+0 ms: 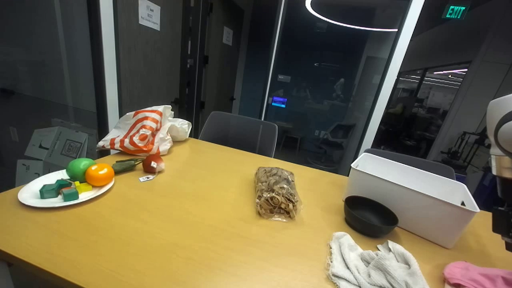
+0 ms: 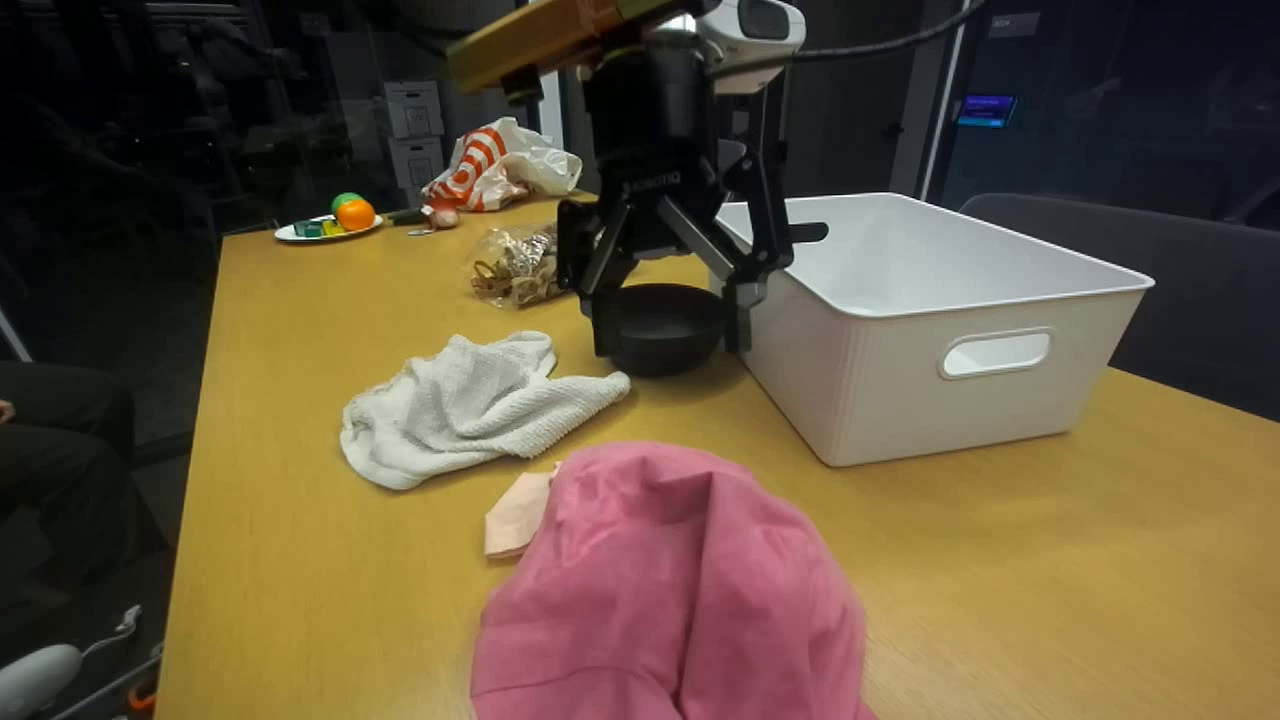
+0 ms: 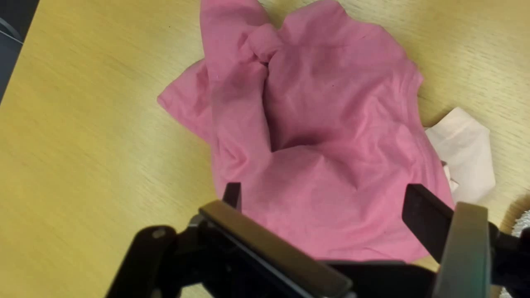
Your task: Separate the shirts on the table
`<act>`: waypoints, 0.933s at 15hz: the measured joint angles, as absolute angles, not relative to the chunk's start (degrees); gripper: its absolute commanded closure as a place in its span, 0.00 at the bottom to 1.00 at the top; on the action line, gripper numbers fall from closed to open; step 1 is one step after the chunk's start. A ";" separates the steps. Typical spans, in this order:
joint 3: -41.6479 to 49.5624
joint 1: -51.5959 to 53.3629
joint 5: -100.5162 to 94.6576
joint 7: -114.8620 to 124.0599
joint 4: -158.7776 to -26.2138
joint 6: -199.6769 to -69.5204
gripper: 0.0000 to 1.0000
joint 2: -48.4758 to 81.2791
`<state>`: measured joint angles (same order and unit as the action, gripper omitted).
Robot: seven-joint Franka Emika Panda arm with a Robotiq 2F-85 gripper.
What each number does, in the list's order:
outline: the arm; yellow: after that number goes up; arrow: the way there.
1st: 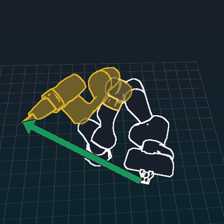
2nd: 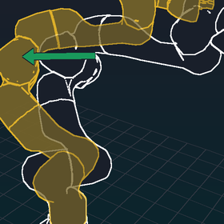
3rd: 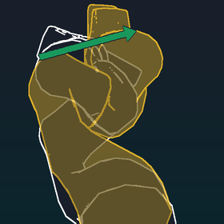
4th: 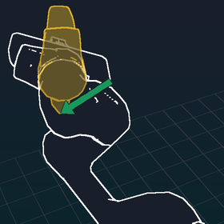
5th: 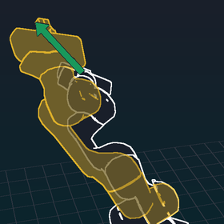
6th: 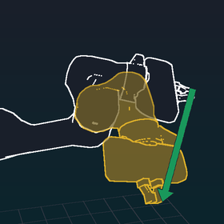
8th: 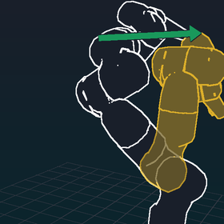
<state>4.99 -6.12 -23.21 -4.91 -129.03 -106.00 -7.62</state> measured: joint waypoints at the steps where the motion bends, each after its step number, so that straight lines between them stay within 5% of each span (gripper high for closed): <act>1: 4.99 -6.12 -23.30 -4.63 -129.02 -106.18 0.00 -7.13; 14: 7.20 -8.24 -23.30 -0.29 -128.52 -106.15 0.00 -2.06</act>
<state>7.20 -8.24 -23.30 -0.29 -128.52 -106.15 -2.06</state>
